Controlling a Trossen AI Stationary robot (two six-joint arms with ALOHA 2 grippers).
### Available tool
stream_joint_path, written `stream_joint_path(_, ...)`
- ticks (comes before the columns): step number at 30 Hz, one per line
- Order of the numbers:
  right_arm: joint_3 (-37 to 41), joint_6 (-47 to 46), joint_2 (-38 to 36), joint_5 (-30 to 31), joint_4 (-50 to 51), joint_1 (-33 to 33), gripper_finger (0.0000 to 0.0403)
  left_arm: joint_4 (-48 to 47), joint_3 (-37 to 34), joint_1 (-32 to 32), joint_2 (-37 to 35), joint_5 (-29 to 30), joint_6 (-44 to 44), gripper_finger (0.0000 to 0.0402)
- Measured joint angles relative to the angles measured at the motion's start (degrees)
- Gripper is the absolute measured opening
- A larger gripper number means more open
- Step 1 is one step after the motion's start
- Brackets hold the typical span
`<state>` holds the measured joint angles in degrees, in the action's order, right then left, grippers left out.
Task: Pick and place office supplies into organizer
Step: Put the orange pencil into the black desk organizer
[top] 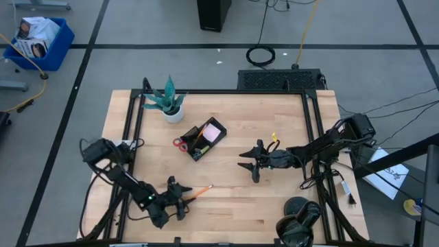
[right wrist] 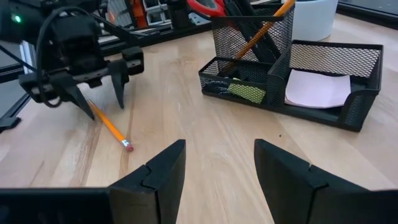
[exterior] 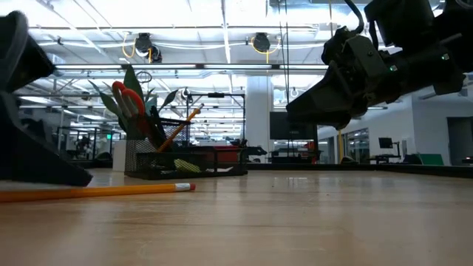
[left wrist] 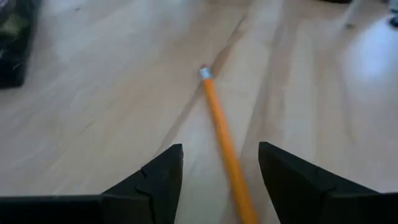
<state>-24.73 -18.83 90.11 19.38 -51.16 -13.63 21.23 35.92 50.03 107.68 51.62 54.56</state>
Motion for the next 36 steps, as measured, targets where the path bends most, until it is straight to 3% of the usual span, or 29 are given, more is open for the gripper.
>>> stream_joint_path(10, 0.0, 0.24, 0.0, -0.01, 0.02, 0.0, 0.0183, 4.34, 0.61, 0.17, 7.03, 4.64, 0.25, 0.018)
stream_joint_path(18, 0.0, 0.24, 0.0, 0.0, 0.0, 0.0, 0.0183, 4.11, 0.55, -0.03, 7.97, 4.0, 0.58, 0.0154)
stream_joint_path(36, 0.0, 0.04, 0.0, -0.01, -1.06, 0.0, 0.0183, 5.1, 0.51, -1.44, 8.15, 2.45, -2.9, 0.0008)
